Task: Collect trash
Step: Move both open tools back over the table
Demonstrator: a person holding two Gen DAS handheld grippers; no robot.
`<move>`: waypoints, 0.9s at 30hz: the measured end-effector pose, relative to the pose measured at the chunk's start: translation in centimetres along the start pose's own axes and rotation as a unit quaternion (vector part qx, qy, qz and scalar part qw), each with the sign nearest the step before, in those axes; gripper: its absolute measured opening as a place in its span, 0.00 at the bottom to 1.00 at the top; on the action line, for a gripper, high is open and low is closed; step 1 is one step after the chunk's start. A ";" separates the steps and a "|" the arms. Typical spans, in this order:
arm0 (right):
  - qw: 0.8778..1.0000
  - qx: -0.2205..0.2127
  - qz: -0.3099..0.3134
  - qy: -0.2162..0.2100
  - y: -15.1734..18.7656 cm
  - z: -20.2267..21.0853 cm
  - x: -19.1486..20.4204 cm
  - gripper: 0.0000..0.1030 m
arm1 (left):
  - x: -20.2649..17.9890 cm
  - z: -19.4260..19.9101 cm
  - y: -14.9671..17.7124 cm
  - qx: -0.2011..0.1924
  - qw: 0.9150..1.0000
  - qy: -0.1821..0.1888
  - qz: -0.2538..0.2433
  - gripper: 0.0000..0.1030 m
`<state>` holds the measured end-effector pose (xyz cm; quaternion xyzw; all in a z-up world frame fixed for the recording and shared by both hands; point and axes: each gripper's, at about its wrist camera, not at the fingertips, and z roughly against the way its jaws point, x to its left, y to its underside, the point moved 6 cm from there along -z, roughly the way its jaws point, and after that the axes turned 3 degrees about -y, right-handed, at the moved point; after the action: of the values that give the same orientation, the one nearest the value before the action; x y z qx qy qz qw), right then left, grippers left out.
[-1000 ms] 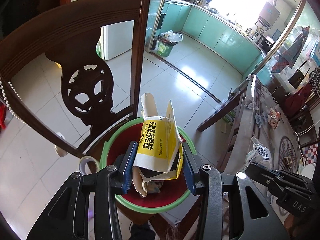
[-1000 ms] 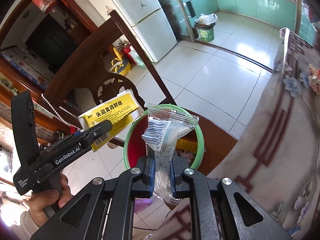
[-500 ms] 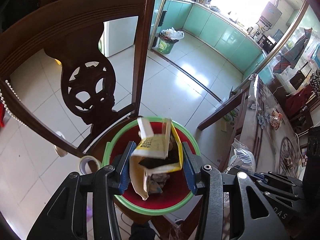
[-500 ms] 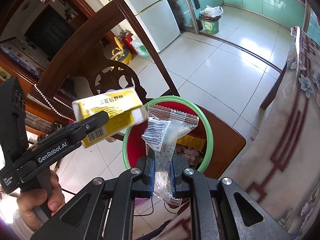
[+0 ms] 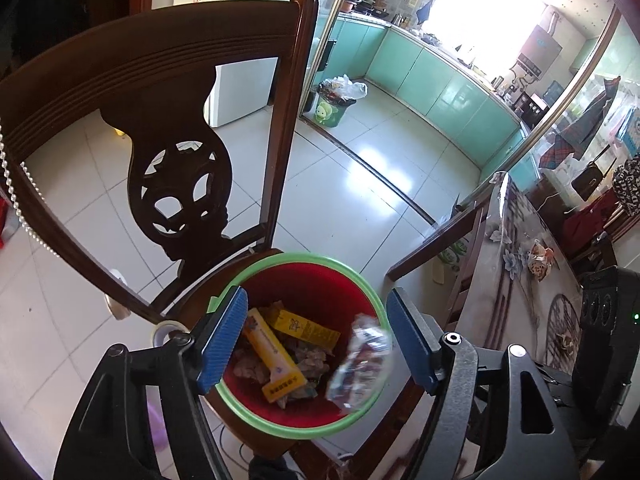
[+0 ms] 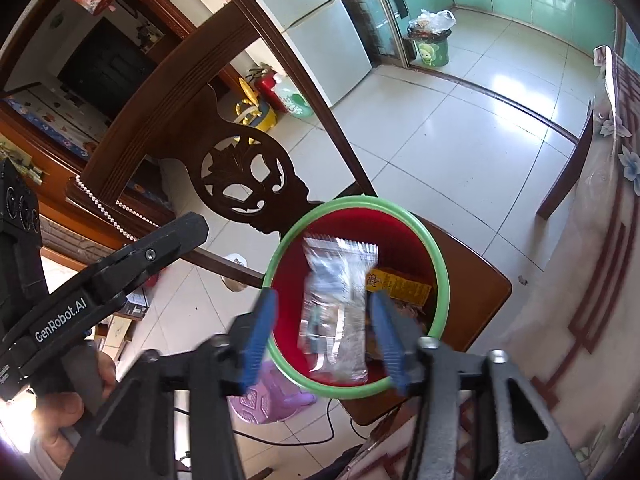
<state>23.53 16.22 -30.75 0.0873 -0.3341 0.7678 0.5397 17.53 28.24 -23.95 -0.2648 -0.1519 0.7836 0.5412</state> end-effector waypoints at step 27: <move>0.939 0.025 -0.012 0.343 7.6 31.5 -42.8 0.59 | -33.9 3.7 3.5 0.022 0.955 0.242 -0.171 0.85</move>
<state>26.80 -37.35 -31.09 -0.1636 -0.1089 0.7527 0.6283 21.99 -4.35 -14.30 -0.4049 -0.0419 0.5948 0.6932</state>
